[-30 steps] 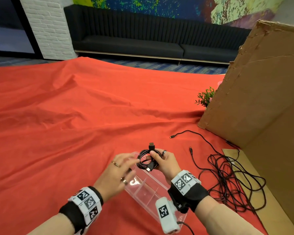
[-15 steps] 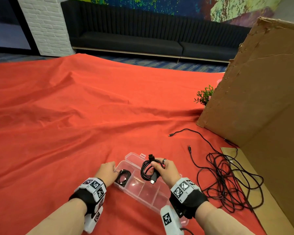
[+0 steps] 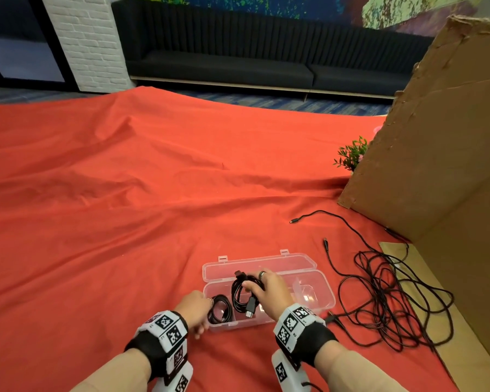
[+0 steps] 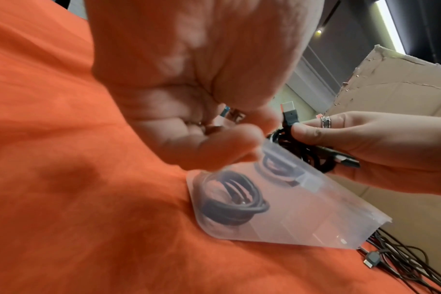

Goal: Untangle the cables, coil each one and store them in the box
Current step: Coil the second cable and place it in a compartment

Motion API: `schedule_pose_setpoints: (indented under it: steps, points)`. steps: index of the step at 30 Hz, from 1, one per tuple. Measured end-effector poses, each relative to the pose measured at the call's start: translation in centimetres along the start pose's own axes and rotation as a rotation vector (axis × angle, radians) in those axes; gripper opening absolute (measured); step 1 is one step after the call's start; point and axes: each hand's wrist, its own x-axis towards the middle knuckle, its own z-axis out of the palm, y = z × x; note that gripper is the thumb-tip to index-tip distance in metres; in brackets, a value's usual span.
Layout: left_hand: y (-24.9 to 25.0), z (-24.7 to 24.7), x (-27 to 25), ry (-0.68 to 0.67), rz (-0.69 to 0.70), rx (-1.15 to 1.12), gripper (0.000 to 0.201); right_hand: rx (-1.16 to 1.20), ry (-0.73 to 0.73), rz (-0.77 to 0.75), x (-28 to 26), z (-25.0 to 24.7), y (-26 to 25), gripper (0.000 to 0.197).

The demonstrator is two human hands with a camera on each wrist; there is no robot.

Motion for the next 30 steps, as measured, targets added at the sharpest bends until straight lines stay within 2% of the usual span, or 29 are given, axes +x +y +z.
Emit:
schedule_pose_setpoints:
  steps: [4, 8, 11, 13, 14, 15, 17, 19, 21, 22, 25, 30]
  points:
    - [0.2, 0.3, -0.1, 0.006, -0.005, 0.028, 0.029, -0.081, 0.015, -0.001, -0.6, 1.2, 1.1, 0.033]
    - [0.3, 0.4, -0.1, -0.014, 0.011, 0.105, 0.035, -0.16, -0.002, 0.011, 0.0, 1.6, 1.5, 0.035]
    - [0.5, 0.4, -0.3, -0.032, 0.023, 0.185, 0.036, -0.227, -0.016, -0.045, 0.2, 2.1, 1.6, 0.031]
    - [0.7, 0.2, -0.4, -0.041, 0.021, 0.306, 0.036, -0.334, -0.001, -0.084, 0.1, 2.7, 1.7, 0.03]
    - [0.9, 0.0, -0.6, -0.024, 0.029, 0.408, 0.032, -0.394, 0.061, -0.141, 0.2, 2.9, 1.7, 0.028]
    - [1.1, -0.2, -0.8, 0.027, 0.045, 0.529, 0.03, -0.448, 0.125, -0.204, 0.4, 3.3, 2.1, 0.025]
    - [1.6, -0.6, -1.5, 0.227, 0.129, 0.679, 0.033, -0.512, 0.156, -0.218, 0.5, 3.2, 2.1, 0.019]
    - [2.2, -0.5, -2.0, 0.393, 0.357, 0.669, 0.029, -0.566, 0.153, -0.223, 0.6, 3.1, 2.1, 0.024]
    - [2.6, 0.1, -1.7, 0.344, 0.587, 0.613, 0.022, -0.615, 0.066, -0.192, 0.3, 2.7, 1.9, 0.034]
    - [2.7, 0.5, -1.2, 0.281, 0.64, 0.576, 0.022, -0.623, 0.032, -0.168, 0.4, 2.5, 2.0, 0.036]
    - [3.1, 0.9, 0.3, 0.169, 0.616, 0.598, 0.025, -0.556, -0.025, -0.091, 0.4, 2.5, 1.9, 0.038]
    - [4.2, 0.9, 1.3, 0.17, 0.529, 0.709, 0.026, -0.368, 0.007, -0.037, -0.3, 2.0, 1.9, 0.025]
